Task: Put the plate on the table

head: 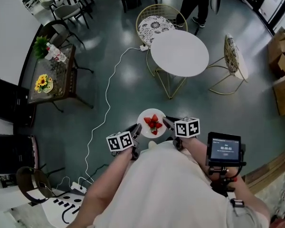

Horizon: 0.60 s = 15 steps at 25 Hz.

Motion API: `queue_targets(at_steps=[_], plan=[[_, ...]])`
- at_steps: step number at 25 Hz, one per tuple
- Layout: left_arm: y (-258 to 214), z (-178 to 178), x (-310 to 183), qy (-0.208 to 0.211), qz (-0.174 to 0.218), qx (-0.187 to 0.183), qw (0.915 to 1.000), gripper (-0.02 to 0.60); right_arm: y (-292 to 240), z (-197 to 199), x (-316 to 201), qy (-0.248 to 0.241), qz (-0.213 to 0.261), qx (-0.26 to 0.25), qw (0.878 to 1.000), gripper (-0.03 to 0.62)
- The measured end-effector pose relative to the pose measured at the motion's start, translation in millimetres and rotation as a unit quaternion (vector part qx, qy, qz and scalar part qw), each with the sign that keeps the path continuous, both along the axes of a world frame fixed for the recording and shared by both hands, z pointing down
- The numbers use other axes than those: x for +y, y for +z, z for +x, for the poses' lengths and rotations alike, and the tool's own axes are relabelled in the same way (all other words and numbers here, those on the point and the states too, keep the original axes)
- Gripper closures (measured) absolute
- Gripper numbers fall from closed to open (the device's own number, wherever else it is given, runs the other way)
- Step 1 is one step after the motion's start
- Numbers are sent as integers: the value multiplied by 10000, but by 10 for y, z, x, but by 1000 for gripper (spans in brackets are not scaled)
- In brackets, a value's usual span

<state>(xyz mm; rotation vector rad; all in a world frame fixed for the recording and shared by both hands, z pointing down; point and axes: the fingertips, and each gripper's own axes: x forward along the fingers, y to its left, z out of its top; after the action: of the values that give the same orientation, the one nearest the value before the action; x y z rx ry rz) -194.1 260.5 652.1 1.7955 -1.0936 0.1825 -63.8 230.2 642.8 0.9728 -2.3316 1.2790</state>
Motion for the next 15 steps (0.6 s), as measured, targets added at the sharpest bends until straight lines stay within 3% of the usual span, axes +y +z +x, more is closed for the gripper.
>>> queue_targets(at_steps=[15], plan=[[64,-646,-238,-712,-18,92,9974,534,55,-682,-431,-685,-34,150,9975,540]])
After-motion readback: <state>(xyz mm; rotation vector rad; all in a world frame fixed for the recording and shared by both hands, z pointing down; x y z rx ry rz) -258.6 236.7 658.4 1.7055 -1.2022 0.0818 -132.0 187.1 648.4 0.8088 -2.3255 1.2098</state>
